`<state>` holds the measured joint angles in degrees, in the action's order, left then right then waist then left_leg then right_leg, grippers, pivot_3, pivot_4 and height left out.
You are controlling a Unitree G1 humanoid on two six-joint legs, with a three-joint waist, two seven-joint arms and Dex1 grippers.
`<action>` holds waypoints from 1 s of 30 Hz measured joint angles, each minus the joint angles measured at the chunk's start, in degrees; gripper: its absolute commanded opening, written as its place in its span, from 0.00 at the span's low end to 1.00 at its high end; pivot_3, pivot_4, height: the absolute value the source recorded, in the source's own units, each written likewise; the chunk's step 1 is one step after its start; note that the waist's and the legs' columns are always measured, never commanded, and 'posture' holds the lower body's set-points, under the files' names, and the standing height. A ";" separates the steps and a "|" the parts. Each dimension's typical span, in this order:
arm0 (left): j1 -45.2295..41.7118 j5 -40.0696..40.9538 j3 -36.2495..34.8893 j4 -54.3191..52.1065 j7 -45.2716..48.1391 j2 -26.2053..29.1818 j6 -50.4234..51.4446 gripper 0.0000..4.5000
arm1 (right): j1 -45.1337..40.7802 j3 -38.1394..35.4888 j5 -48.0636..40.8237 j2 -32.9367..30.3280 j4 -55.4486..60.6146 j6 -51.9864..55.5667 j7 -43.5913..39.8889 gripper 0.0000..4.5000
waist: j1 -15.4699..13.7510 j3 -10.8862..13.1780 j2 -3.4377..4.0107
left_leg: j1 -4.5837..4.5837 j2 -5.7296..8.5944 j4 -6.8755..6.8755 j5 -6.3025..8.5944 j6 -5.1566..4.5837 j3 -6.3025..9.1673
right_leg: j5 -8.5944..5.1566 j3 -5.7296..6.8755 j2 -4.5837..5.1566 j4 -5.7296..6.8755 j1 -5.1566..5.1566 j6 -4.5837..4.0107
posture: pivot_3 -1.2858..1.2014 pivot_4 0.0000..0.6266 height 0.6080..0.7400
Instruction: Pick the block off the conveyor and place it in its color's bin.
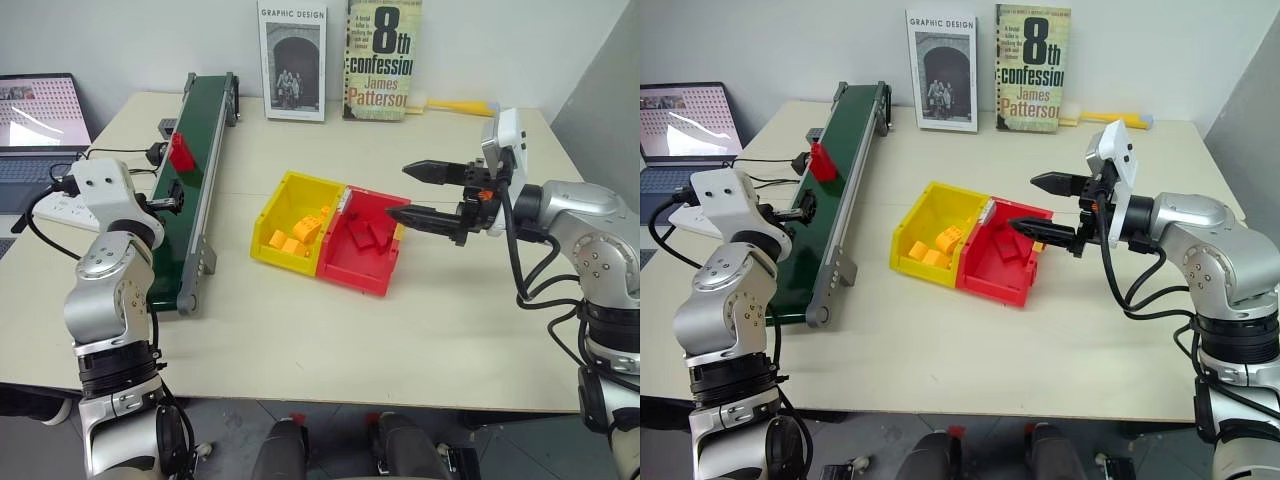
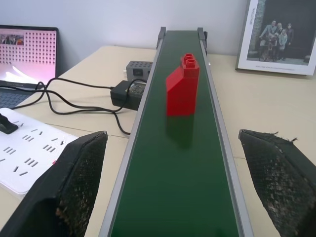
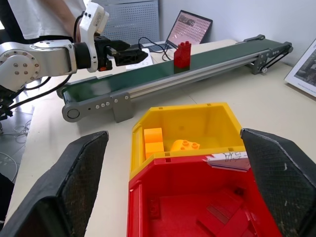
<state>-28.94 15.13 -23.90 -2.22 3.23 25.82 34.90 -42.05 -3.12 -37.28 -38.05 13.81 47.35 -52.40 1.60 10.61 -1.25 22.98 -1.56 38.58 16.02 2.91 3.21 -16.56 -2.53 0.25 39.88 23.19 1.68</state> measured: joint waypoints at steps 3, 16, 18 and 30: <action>0.00 -0.02 0.18 0.59 0.01 -0.03 0.01 0.99 | 0.00 0.00 -0.02 -0.18 0.19 0.29 0.04 1.00 | -0.01 0.00 0.00 | 0.00 0.00 0.01 0.00 0.00 0.00 | 0.00 0.00 0.00 0.00 0.00 0.00 | 0.52 0.24 1.00; -0.32 0.39 0.94 3.80 -0.29 -1.57 1.05 0.91 | -0.01 -0.01 -0.59 -0.80 1.21 1.70 0.19 1.00 | -0.01 0.00 0.00 | 0.00 0.01 0.00 0.00 0.00 0.01 | 0.00 0.00 0.00 0.00 0.00 0.00 | 0.52 0.24 1.00; -0.43 0.58 0.90 3.88 -0.33 -1.88 1.19 0.84 | -0.01 -0.01 -0.61 -0.85 1.31 1.92 0.17 1.00 | -0.01 0.00 0.00 | 0.00 0.01 0.00 0.00 0.00 0.00 | 0.00 0.00 0.00 0.00 0.00 0.00 | 0.52 0.24 1.00; 0.09 1.88 0.22 1.82 -2.68 -3.25 4.03 0.36 | -0.29 0.04 -0.67 -1.63 1.59 1.99 -0.16 1.00 | -0.02 0.00 0.00 | 0.01 0.00 0.01 0.00 0.00 0.02 | 0.00 0.01 0.01 0.00 0.00 0.00 | 0.52 0.24 1.00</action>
<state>-28.85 17.01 -23.67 -0.40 0.55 22.57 38.93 -42.34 -3.08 -37.95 -39.69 15.40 49.34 -52.55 1.58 10.61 -1.25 22.99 -1.56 38.59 16.02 2.92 3.23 -16.56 -2.52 0.26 39.88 23.19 1.68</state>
